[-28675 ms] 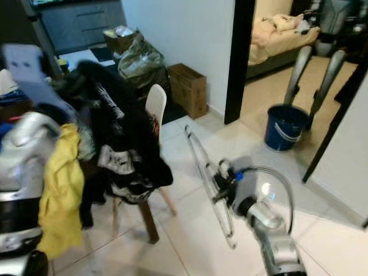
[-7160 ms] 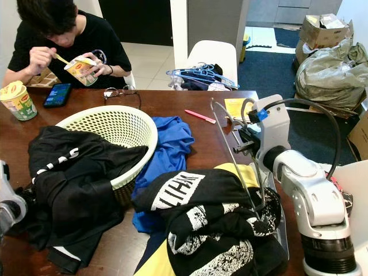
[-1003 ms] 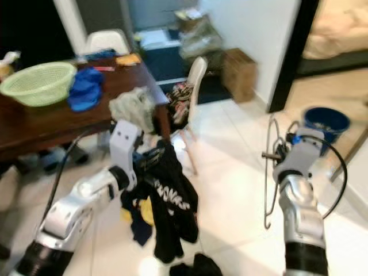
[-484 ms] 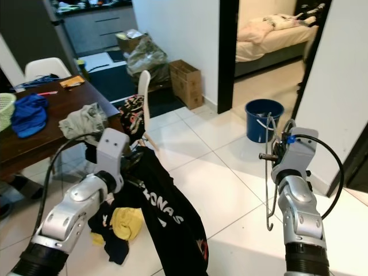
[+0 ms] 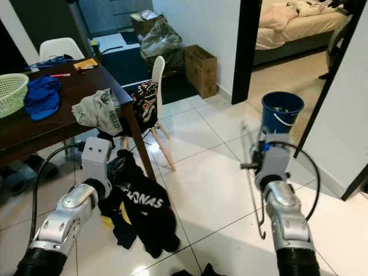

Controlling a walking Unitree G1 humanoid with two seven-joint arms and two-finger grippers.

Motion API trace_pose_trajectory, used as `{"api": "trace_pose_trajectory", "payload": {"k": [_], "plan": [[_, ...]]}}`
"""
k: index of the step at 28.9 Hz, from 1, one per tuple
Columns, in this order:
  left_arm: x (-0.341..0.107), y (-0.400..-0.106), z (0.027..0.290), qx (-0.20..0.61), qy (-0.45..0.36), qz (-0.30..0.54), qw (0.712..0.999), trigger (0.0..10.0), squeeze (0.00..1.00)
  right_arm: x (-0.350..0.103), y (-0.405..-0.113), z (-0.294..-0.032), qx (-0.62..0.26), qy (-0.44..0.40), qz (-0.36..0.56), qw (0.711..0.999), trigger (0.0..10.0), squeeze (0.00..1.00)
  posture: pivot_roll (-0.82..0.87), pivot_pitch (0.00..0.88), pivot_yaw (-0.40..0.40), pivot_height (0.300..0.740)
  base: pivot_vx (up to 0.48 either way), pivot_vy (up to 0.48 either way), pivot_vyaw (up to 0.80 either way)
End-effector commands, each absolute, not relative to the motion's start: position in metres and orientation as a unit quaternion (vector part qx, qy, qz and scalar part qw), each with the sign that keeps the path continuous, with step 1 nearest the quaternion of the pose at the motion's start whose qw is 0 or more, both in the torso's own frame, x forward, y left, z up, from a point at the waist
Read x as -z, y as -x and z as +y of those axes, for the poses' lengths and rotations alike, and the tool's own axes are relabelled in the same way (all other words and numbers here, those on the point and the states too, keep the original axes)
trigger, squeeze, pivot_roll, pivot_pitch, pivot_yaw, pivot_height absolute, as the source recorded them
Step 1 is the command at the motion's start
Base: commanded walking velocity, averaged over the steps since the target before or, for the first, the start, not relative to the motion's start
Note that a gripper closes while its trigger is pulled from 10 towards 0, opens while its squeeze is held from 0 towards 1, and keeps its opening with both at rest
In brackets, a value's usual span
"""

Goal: Hang hanger

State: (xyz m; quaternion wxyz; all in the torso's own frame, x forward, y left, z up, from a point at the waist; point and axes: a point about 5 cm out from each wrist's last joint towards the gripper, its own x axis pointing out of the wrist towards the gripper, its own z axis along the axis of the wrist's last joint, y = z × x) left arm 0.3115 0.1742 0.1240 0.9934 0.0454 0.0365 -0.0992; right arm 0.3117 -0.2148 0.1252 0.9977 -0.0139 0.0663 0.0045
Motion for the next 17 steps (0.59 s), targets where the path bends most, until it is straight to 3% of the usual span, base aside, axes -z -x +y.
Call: {"api": "trace_pose_trajectory", "payload": {"k": [1,7,10,17], "plan": [[-0.132,-0.310,0.174,0.121,-0.058,0.014,0.991,10.0,0.00,-0.124,-0.312,-0.211,-0.018,0.008,0.068,0.997,10.0,0.00,-0.05,0.000,0.067,0.740,0.000,0.000,0.00],[-0.150,-0.312,0.172,0.186,-0.185,-0.029,0.965,10.0,0.00,-0.130,-0.315,-0.208,-0.040,0.000,0.057,0.998,10.0,0.00,-0.04,0.000,0.067,0.740,0.000,0.000,0.00],[-0.168,-0.313,0.177,0.240,-0.325,-0.056,0.913,10.0,0.00,-0.137,-0.319,-0.204,-0.068,-0.010,0.045,0.997,10.0,0.00,-0.04,0.000,0.069,0.740,0.000,0.000,-0.80],[-0.183,-0.317,0.188,0.249,-0.443,-0.066,0.859,10.0,0.00,-0.146,-0.318,-0.195,-0.123,-0.031,0.020,0.992,10.0,0.00,-0.04,0.000,0.071,0.740,0.000,0.000,-0.80]]}}
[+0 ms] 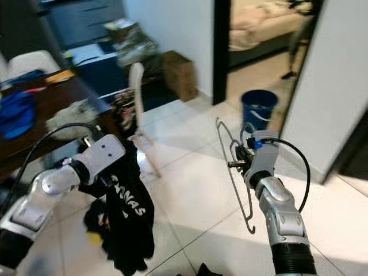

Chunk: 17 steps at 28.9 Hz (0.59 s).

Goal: Hang hanger

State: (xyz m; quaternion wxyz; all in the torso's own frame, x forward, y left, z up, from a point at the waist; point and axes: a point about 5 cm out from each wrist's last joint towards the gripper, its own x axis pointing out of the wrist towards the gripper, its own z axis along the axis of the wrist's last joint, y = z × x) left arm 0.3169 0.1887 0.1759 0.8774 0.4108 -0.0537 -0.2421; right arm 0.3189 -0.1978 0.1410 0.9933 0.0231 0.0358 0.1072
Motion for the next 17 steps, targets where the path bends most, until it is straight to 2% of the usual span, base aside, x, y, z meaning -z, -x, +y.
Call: {"api": "trace_pose_trajectory", "payload": {"k": [1,5,10,16,17], "plan": [[-0.183,-0.317,0.188,0.249,-0.443,-0.066,0.859,10.0,0.00,-0.146,-0.318,-0.195,-0.123,-0.031,0.020,0.992,10.0,0.00,-0.04,0.000,0.071,0.740,0.000,0.000,-0.80],[-0.200,-0.324,0.194,0.225,-0.478,-0.092,0.844,10.0,0.00,-0.158,-0.316,-0.199,-0.170,-0.030,-0.009,0.985,10.0,0.00,-0.04,0.000,0.075,0.740,0.000,0.000,-0.80],[-0.218,-0.326,0.196,0.219,-0.483,-0.123,0.839,10.0,0.00,-0.167,-0.314,-0.204,-0.200,-0.030,-0.024,0.979,10.0,0.00,-0.04,0.000,0.074,0.740,0.000,0.000,-0.80],[-0.238,-0.322,0.193,0.251,-0.411,-0.158,0.862,10.0,0.00,-0.173,-0.309,-0.204,-0.248,-0.038,-0.031,0.967,10.0,0.00,-0.04,0.000,0.074,0.740,0.000,0.000,-0.80],[-0.242,-0.319,0.191,0.275,-0.368,-0.157,0.874,10.0,0.00,-0.175,-0.308,-0.201,-0.259,-0.044,-0.034,0.964,10.0,0.00,-0.05,0.000,0.074,0.740,0.000,0.000,-0.80]]}}
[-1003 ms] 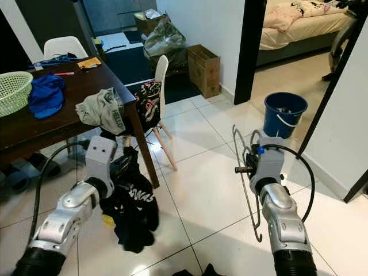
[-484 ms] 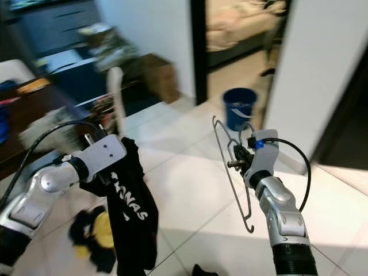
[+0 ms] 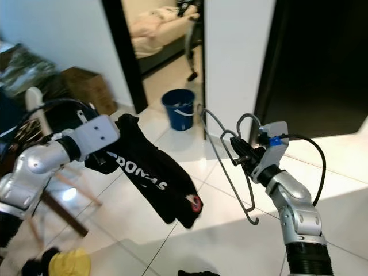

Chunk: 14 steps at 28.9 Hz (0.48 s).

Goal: Hang hanger

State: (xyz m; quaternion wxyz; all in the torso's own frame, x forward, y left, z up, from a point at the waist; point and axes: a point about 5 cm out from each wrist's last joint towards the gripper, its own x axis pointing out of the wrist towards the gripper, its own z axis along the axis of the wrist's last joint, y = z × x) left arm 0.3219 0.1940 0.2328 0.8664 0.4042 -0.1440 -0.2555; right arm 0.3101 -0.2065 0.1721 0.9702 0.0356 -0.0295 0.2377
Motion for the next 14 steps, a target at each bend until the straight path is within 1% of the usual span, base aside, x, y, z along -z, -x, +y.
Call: {"api": "trace_pose_trajectory", "payload": {"k": [1,5,6,7,8,10,12,13,14], "plan": [[-0.244,-0.316,0.190,0.294,-0.337,-0.158,0.880,10.0,0.00,-0.176,-0.307,-0.199,-0.267,-0.049,-0.036,0.962,10.0,0.00,-0.05,0.000,0.074,0.740,0.000,0.000,-0.80],[-0.246,-0.314,0.189,0.313,-0.307,-0.159,0.884,10.0,0.00,-0.177,-0.306,-0.198,-0.275,-0.054,-0.038,0.959,10.0,0.00,-0.05,0.000,0.074,0.740,0.000,0.000,-0.80],[-0.252,-0.308,0.191,0.340,-0.292,-0.182,0.875,10.0,0.00,-0.178,-0.304,-0.194,-0.284,-0.062,-0.044,0.956,10.0,0.00,-0.05,0.000,0.079,0.740,0.000,0.000,0.00],[-0.264,-0.298,0.197,0.384,-0.289,-0.212,0.851,10.0,0.00,-0.184,-0.299,-0.188,-0.314,-0.091,-0.059,0.943,10.0,0.00,-0.05,0.000,0.077,0.740,0.000,0.000,0.00],[-0.268,-0.294,0.200,0.399,-0.301,-0.221,0.838,10.0,0.00,-0.187,-0.297,-0.187,-0.328,-0.103,-0.066,0.937,10.0,0.00,-0.05,0.000,0.077,0.740,0.000,0.000,0.00],[-0.268,-0.294,0.200,0.399,-0.301,-0.221,0.838,10.0,0.00,-0.187,-0.297,-0.187,-0.328,-0.103,-0.066,0.937,10.0,0.00,-0.05,0.000,0.077,0.740,0.000,0.000,0.00],[-0.275,-0.291,0.209,0.415,-0.323,-0.207,0.825,10.0,0.00,-0.193,-0.291,-0.189,-0.357,-0.112,-0.073,0.925,10.0,0.00,-0.05,0.000,0.077,0.740,0.000,0.000,0.00],[-0.279,-0.291,0.214,0.414,-0.334,-0.203,0.822,10.0,0.00,-0.197,-0.288,-0.192,-0.370,-0.119,-0.078,0.918,10.0,0.00,-0.04,0.000,0.074,0.740,0.000,0.000,0.00],[-0.279,-0.291,0.214,0.414,-0.334,-0.203,0.822,10.0,0.00,-0.197,-0.288,-0.192,-0.370,-0.119,-0.078,0.918,10.0,0.00,-0.04,0.000,0.074,0.740,0.000,0.000,0.00]]}}
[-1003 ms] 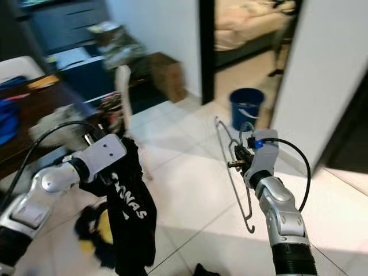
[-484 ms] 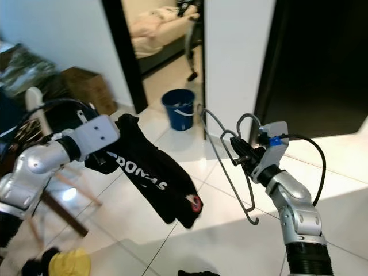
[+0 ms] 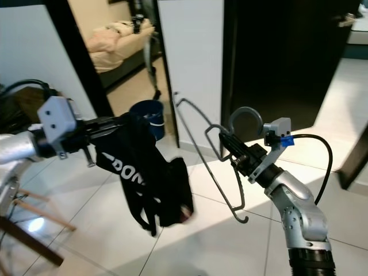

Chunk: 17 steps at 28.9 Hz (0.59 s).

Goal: Hang hanger

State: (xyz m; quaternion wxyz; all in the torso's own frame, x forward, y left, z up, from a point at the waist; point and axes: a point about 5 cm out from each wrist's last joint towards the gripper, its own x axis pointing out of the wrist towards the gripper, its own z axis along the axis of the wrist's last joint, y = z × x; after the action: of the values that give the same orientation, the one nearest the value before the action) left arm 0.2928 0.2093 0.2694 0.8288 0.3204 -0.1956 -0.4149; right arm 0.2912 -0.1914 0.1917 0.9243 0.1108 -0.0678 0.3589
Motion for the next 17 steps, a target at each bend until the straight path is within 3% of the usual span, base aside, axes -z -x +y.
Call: {"api": "trace_pose_trajectory", "payload": {"k": [1,7,11,17], "plan": [[-0.283,-0.291,0.217,0.412,-0.344,-0.201,0.819,10.0,0.00,-0.201,-0.286,-0.195,-0.382,-0.126,-0.084,0.912,10.0,0.00,-0.04,0.000,0.074,0.740,0.000,0.000,0.00],[-0.303,-0.288,0.224,0.405,-0.375,-0.215,0.806,10.0,0.00,-0.217,-0.275,-0.218,-0.421,-0.133,-0.110,0.891,10.0,0.00,-0.04,0.000,0.074,0.740,0.000,0.000,0.00],[-0.320,-0.277,0.204,0.434,-0.342,-0.273,0.787,10.0,0.00,-0.226,-0.266,-0.245,-0.424,-0.140,-0.145,0.883,10.0,0.00,-0.04,0.000,0.068,0.740,0.000,0.000,0.00],[-0.327,-0.269,0.191,0.469,-0.323,-0.293,0.768,10.0,0.00,-0.216,-0.246,-0.245,-0.496,-0.096,-0.094,0.858,10.0,0.00,-0.03,0.000,0.062,0.740,0.000,0.000,0.00]]}}
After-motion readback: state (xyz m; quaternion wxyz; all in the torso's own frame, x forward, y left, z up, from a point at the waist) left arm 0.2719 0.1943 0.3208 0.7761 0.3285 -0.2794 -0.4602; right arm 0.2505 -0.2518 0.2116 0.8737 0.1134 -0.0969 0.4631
